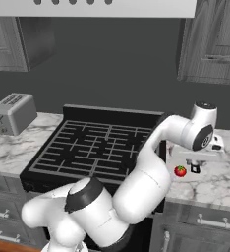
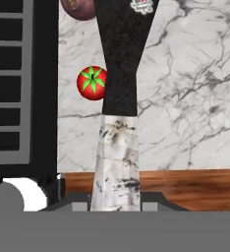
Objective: Place the pan on the front right burner on the stove. Then place the tomato and the onion in the pan and turn on the front right burner.
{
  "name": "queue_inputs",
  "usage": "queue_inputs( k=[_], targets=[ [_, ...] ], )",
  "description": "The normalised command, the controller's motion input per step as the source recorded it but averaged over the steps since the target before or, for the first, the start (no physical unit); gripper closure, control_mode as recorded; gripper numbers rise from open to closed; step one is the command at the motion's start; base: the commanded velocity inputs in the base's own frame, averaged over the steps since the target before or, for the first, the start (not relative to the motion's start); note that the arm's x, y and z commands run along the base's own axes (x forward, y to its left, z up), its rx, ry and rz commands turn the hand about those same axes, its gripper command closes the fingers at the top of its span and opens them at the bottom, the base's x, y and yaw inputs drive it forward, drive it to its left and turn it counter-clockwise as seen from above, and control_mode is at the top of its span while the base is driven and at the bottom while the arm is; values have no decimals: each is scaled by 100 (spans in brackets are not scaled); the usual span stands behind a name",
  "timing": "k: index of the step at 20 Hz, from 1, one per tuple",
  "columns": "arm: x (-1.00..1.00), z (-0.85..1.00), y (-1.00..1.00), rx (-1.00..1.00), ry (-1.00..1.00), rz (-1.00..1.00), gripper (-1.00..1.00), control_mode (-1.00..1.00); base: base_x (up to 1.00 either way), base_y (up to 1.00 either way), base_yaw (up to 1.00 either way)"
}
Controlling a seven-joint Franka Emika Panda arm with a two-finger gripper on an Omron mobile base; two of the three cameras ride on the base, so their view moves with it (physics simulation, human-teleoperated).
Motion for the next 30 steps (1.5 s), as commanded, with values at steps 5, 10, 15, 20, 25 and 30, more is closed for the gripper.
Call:
queue_inputs(
  k=[5, 10, 15, 20, 25, 30],
  targets=[
    [-42, 0, 53, 0, -6, 1, 100, -100, 0, 0, 0],
    [-36, 0, 51, 0, -9, 2, 100, -100, 0, 0, 0],
    [-41, 0, 48, 0, -11, 3, 100, -100, 0, 0, 0],
    [-38, 1, 43, 0, -5, 6, 100, -100, 0, 0, 0],
    [-26, 19, 33, 0, 0, 7, 100, -100, 0, 0, 0],
    [-14, 24, 18, -2, 0, 8, 100, -100, 0, 0, 0]
  ],
)
